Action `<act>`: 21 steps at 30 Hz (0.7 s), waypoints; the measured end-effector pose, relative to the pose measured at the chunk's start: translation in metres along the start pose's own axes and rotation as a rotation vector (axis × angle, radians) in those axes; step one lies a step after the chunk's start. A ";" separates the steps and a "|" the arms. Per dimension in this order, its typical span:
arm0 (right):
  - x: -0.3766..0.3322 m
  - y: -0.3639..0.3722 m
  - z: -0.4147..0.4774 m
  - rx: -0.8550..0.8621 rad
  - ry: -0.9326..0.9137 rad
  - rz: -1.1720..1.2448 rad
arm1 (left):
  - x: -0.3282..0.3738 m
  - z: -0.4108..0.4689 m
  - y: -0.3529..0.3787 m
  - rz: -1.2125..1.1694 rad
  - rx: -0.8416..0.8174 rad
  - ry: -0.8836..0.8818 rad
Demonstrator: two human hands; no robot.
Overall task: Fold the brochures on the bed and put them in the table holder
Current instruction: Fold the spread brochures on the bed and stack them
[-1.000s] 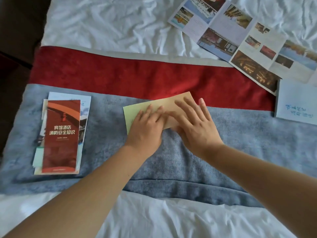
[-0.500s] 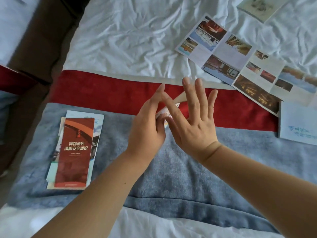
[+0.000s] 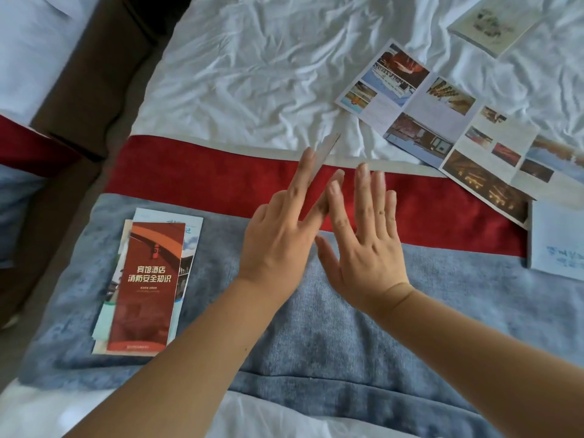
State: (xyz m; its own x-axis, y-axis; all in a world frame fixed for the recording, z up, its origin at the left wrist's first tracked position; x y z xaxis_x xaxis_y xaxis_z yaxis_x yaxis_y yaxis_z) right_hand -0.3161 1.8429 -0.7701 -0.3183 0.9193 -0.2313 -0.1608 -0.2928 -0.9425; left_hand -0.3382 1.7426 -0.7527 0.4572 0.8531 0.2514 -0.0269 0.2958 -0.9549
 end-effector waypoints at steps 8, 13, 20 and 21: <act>-0.029 0.066 -0.004 -0.484 -0.049 0.081 | -0.052 -0.013 0.014 0.174 -0.102 -0.135; -0.042 0.111 0.001 -0.641 0.005 0.047 | -0.085 -0.027 0.034 0.161 -0.144 -0.143; -0.059 0.136 0.002 -0.620 -0.021 0.082 | -0.111 -0.038 0.053 0.210 -0.183 -0.161; -0.058 0.139 0.002 -0.621 -0.018 0.070 | -0.111 -0.039 0.054 0.215 -0.182 -0.156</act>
State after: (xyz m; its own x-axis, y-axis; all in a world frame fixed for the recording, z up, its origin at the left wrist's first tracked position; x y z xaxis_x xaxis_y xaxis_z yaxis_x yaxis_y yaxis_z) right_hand -0.3215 1.7482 -0.8874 -0.3248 0.8974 -0.2984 0.4324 -0.1397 -0.8908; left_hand -0.3562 1.6475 -0.8386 0.3160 0.9475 0.0490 0.0579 0.0323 -0.9978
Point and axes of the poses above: each hand's wrist, its own z-axis towards the middle knuckle, its own y-axis out of the palm, x = y × z, the point moved 9 cm from there along z, towards the middle knuckle, and after that the axes turned 6 degrees about -x, right-handed, at the moved point
